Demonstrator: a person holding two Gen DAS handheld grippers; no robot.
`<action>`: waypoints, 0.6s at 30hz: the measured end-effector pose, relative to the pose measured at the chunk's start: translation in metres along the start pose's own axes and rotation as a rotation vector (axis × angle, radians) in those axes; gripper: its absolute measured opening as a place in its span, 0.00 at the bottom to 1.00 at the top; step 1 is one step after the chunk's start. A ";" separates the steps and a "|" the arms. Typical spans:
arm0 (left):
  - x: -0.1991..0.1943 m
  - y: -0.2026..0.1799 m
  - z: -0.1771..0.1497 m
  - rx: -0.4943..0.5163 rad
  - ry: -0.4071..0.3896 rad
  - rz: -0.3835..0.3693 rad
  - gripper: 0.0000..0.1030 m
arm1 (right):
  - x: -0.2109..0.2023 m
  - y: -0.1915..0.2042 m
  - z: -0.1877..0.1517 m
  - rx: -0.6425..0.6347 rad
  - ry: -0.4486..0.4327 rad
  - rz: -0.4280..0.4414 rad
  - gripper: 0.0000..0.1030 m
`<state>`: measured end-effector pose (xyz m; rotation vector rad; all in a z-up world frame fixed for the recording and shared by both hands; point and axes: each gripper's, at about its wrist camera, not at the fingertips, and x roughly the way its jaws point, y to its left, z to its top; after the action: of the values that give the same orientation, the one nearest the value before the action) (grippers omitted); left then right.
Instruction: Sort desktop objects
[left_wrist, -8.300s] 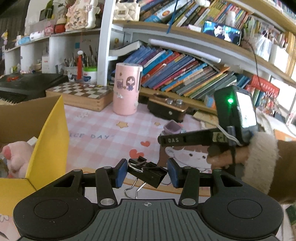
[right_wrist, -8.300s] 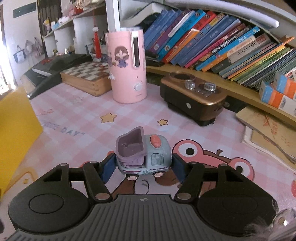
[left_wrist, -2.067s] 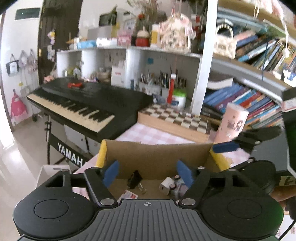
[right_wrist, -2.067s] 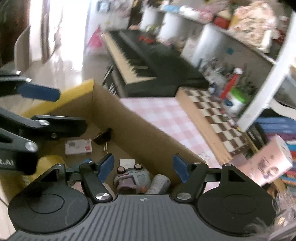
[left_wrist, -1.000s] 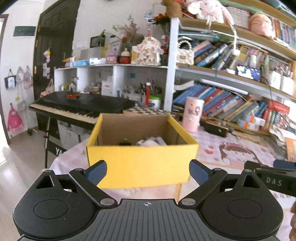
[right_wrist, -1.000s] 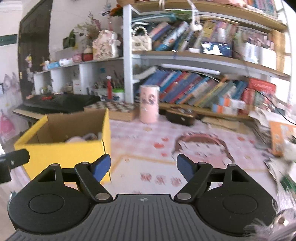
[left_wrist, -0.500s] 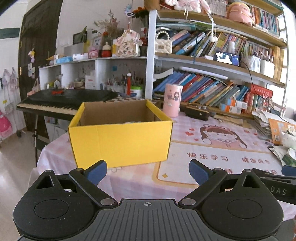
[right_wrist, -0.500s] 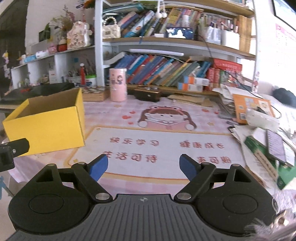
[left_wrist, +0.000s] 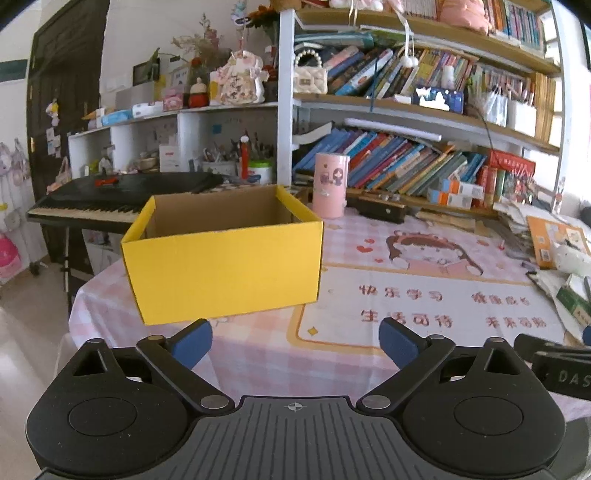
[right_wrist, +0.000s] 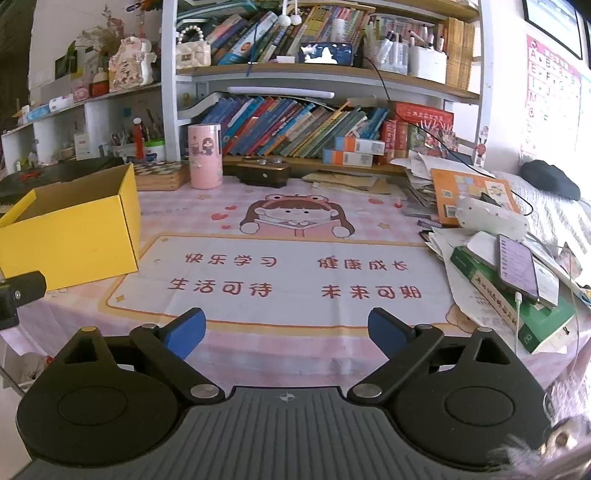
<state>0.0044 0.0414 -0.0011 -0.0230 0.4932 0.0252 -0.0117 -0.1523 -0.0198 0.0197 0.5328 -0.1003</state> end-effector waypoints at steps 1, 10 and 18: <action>0.000 0.000 -0.001 0.000 0.005 0.001 0.97 | 0.000 -0.001 0.000 0.003 0.000 -0.001 0.95; 0.000 -0.003 -0.004 0.024 0.030 0.012 0.97 | -0.001 -0.001 -0.003 0.009 0.014 0.004 0.99; 0.000 -0.005 -0.005 0.036 0.040 0.013 0.98 | -0.001 0.000 -0.004 0.005 0.029 0.006 1.00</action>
<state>0.0020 0.0362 -0.0058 0.0148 0.5339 0.0283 -0.0140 -0.1516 -0.0225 0.0273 0.5613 -0.0956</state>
